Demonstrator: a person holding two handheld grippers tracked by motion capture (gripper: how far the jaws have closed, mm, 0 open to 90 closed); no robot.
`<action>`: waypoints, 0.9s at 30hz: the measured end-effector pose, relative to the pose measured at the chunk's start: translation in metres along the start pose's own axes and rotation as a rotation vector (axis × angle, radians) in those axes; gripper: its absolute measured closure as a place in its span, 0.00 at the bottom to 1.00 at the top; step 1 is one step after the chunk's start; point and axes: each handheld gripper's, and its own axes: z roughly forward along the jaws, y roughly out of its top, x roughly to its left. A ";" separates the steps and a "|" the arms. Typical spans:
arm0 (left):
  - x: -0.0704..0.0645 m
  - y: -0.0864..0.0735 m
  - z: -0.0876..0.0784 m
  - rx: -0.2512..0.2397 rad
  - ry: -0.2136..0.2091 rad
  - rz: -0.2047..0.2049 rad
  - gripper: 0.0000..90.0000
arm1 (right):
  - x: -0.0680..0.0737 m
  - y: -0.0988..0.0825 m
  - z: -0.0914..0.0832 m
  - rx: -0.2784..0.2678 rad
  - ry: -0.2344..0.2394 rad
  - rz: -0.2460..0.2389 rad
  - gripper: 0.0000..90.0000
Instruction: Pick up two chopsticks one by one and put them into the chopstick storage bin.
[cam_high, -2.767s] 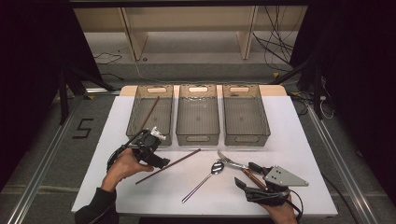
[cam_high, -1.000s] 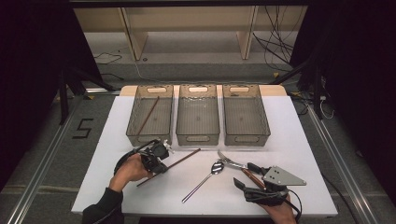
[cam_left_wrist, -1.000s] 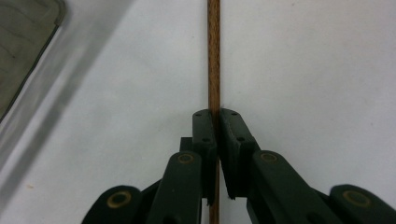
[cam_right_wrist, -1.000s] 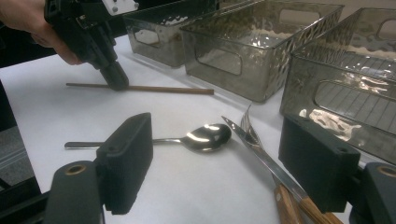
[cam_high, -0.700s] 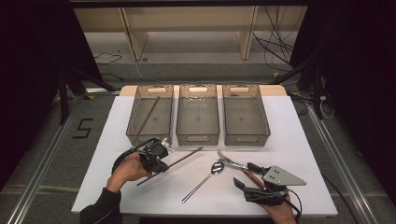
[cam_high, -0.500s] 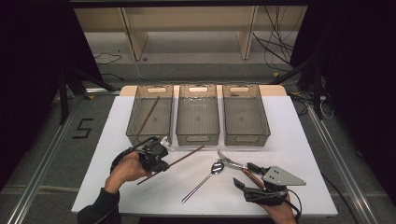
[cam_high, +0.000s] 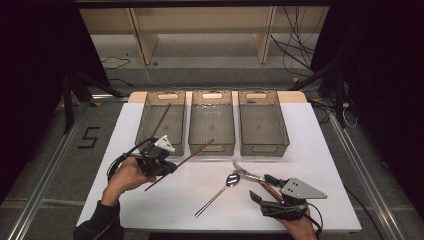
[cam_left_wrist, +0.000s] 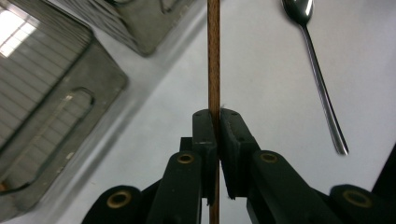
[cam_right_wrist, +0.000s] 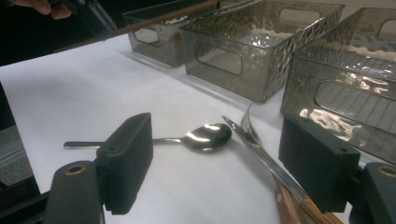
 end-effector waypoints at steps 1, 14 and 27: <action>0.003 0.000 -0.002 -0.012 0.006 -0.003 0.94 | 0.000 0.000 0.000 -0.001 0.002 0.002 0.30; 0.061 0.004 -0.020 -0.119 0.097 -0.169 0.94 | -0.002 -0.001 0.001 0.003 -0.001 0.006 0.30; 0.110 0.027 -0.021 -0.136 0.177 -0.236 0.94 | -0.002 -0.001 0.002 -0.001 0.000 0.010 0.30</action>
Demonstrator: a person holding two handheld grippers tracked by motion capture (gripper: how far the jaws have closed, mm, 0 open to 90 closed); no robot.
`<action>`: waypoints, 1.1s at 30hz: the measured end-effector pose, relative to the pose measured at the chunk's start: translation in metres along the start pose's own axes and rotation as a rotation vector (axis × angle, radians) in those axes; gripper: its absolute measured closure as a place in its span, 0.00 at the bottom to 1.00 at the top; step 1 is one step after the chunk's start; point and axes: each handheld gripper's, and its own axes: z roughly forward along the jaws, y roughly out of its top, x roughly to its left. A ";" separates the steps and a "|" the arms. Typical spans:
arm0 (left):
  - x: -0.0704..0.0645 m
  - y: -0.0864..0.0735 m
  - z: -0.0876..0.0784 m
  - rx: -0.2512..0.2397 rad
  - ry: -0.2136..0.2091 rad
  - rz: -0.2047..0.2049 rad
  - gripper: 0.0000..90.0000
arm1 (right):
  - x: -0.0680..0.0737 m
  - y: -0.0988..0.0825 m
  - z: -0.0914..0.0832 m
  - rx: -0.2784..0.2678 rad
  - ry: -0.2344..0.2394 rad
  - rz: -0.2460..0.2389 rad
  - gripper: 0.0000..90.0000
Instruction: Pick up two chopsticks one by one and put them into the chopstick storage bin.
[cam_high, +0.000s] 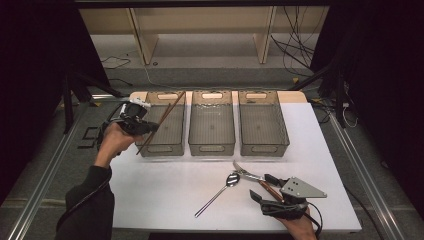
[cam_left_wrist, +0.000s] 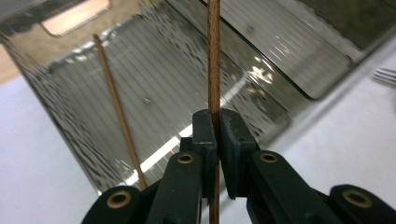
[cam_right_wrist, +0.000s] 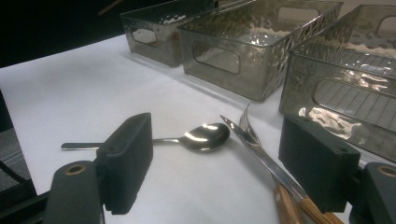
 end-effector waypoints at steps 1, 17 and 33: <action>0.003 0.003 0.001 -0.002 0.008 -0.003 0.94 | 0.000 0.000 0.000 -0.001 0.000 0.000 0.30; 0.032 0.022 0.027 0.010 0.073 -0.071 0.94 | 0.000 0.000 -0.001 0.001 0.003 0.005 0.30; 0.037 0.013 0.047 0.026 0.074 -0.111 0.94 | 0.000 0.000 -0.001 0.000 0.002 0.004 0.30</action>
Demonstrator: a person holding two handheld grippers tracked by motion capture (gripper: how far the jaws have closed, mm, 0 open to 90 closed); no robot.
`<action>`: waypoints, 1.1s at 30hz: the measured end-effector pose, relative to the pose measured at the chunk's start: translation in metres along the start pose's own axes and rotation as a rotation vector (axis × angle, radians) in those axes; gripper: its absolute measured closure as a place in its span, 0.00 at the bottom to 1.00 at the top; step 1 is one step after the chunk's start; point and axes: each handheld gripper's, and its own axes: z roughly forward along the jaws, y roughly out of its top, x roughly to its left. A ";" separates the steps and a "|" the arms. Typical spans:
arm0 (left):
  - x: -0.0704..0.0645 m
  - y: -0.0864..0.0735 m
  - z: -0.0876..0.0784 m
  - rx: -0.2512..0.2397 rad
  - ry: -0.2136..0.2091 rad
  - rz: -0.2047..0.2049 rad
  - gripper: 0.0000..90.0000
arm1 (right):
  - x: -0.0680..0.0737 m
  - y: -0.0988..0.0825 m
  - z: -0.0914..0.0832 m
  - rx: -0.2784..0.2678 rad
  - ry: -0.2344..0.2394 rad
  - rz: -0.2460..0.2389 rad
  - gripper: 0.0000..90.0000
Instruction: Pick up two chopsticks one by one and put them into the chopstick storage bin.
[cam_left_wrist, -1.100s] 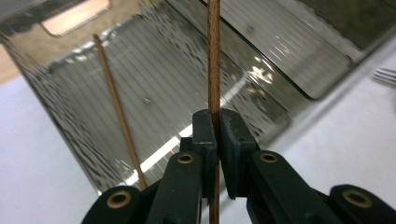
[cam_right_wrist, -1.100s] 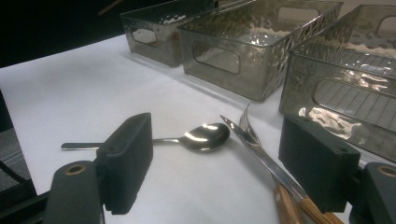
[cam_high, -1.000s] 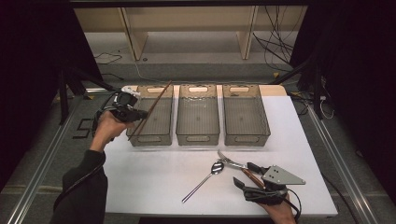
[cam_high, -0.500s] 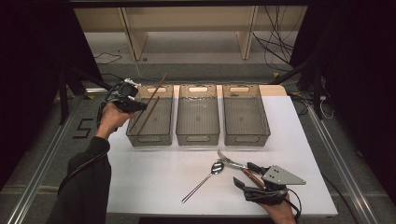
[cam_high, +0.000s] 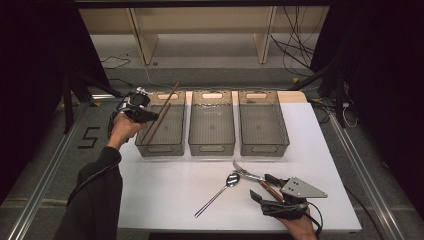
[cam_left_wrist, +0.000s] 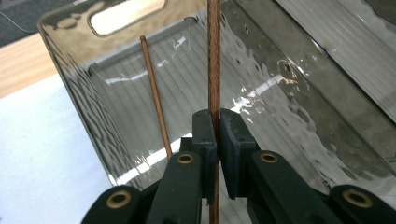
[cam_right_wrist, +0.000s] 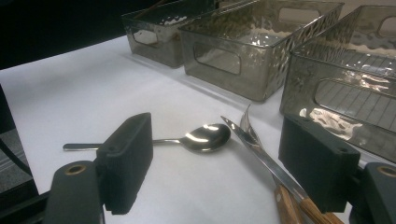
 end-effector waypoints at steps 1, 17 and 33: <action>0.000 -0.001 0.002 0.001 -0.001 -0.004 0.94 | 0.000 0.000 0.000 -0.001 0.001 0.000 0.30; 0.002 -0.014 0.019 0.043 -0.015 -0.062 0.93 | 0.000 0.000 0.000 -0.002 0.001 0.000 0.30; -0.022 -0.007 -0.011 -0.013 -0.109 -0.089 0.43 | 0.000 0.000 0.000 -0.005 -0.001 0.002 0.30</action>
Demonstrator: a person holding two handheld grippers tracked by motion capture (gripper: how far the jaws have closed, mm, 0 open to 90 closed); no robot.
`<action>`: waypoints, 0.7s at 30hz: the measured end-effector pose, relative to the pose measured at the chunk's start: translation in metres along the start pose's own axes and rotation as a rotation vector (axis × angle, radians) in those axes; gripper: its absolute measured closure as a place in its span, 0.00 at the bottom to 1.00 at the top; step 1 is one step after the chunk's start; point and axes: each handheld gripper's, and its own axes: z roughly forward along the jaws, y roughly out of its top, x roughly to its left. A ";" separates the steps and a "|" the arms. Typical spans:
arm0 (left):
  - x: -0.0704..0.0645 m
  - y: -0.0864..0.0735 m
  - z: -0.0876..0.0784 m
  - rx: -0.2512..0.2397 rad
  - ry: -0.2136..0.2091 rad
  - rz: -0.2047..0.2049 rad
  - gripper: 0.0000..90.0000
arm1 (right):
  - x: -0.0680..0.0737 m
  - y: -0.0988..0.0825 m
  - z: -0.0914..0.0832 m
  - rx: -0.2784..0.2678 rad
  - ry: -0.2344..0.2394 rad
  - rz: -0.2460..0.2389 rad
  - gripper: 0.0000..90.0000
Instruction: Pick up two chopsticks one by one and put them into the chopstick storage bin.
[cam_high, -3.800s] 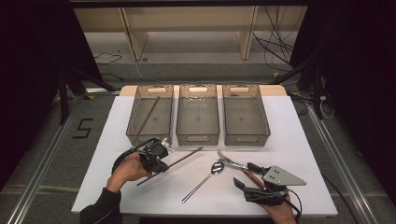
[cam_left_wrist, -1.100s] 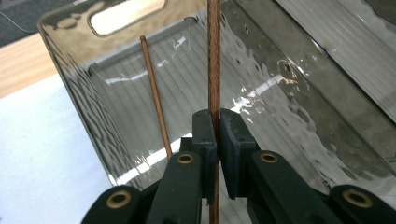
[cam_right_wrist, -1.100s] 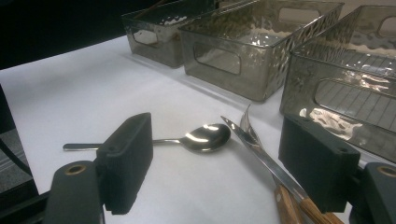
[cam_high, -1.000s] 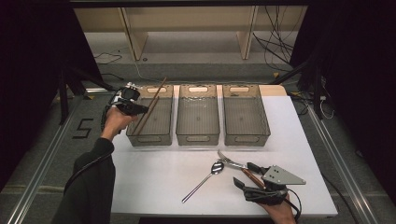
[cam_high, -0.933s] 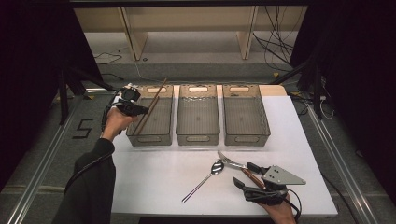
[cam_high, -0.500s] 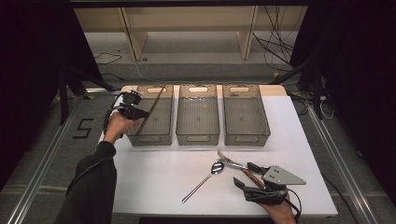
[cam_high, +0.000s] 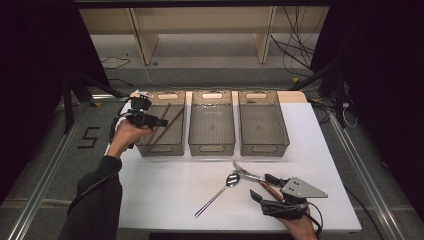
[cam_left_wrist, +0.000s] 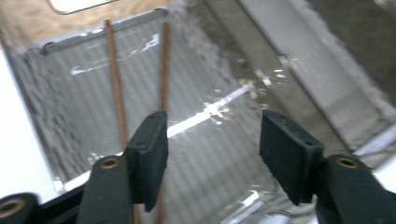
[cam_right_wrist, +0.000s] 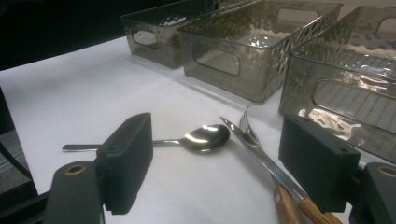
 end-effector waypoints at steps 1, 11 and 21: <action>-0.004 -0.001 -0.002 -0.006 -0.004 0.002 0.41 | 0.000 0.000 0.000 0.000 0.000 0.000 0.30; -0.038 -0.025 -0.021 -0.085 -0.052 0.023 0.31 | 0.000 0.000 0.000 -0.001 0.000 -0.004 0.30; -0.083 -0.059 -0.026 -0.091 -0.076 0.111 0.28 | 0.002 0.001 -0.001 0.000 -0.004 -0.012 0.30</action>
